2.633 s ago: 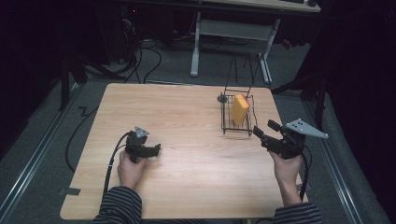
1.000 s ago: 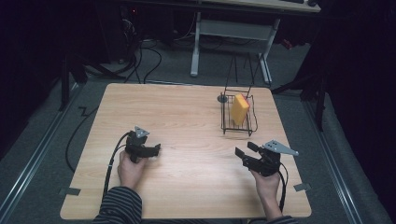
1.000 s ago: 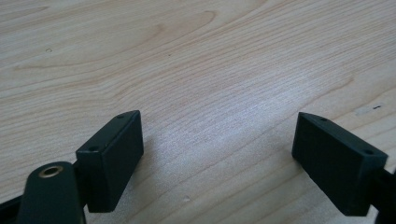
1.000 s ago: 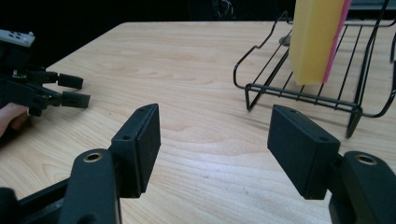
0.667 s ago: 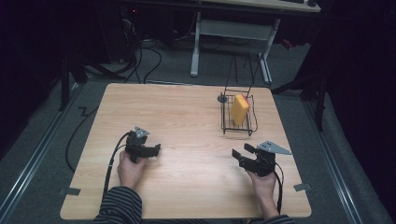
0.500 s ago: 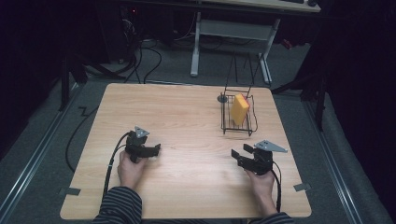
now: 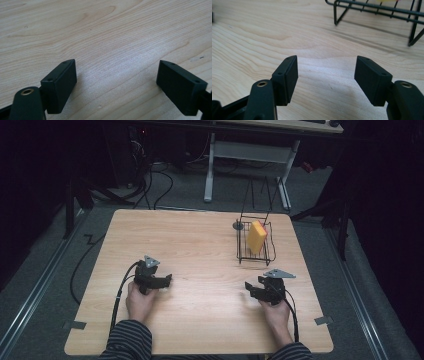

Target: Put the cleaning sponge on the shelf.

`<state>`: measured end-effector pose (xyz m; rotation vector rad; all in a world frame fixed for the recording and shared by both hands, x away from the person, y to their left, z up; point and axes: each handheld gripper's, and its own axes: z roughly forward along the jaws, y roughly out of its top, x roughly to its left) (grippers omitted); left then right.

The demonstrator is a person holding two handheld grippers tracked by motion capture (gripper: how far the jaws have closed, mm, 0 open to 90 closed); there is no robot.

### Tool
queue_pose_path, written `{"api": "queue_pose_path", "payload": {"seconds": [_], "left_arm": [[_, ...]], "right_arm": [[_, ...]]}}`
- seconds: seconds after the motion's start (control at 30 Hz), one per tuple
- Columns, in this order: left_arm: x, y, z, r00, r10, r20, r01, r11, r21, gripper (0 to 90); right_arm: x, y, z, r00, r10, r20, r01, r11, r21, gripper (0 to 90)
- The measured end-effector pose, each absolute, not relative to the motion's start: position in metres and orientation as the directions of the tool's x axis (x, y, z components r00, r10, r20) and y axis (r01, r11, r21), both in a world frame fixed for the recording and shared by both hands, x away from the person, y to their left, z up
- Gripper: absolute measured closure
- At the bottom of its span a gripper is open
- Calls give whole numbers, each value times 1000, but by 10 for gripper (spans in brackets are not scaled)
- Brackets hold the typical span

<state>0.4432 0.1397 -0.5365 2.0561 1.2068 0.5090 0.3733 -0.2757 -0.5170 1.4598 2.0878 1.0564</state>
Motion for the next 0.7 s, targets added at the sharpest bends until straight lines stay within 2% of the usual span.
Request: {"api": "queue_pose_path", "payload": {"seconds": [0.2,0.4,0.7], "left_arm": [[443,140,-536,492,871,-10,601,-331,728,172],[443,140,-536,491,871,-9,600,-331,728,172],[443,140,-536,492,871,-9,600,-332,728,172]], "right_arm": [[380,-271,-527,-369,928,47,658,225,719,358],[379,-267,-531,-379,925,-21,632,275,725,349],[379,-267,-531,-371,929,-21,636,270,723,333]]}}
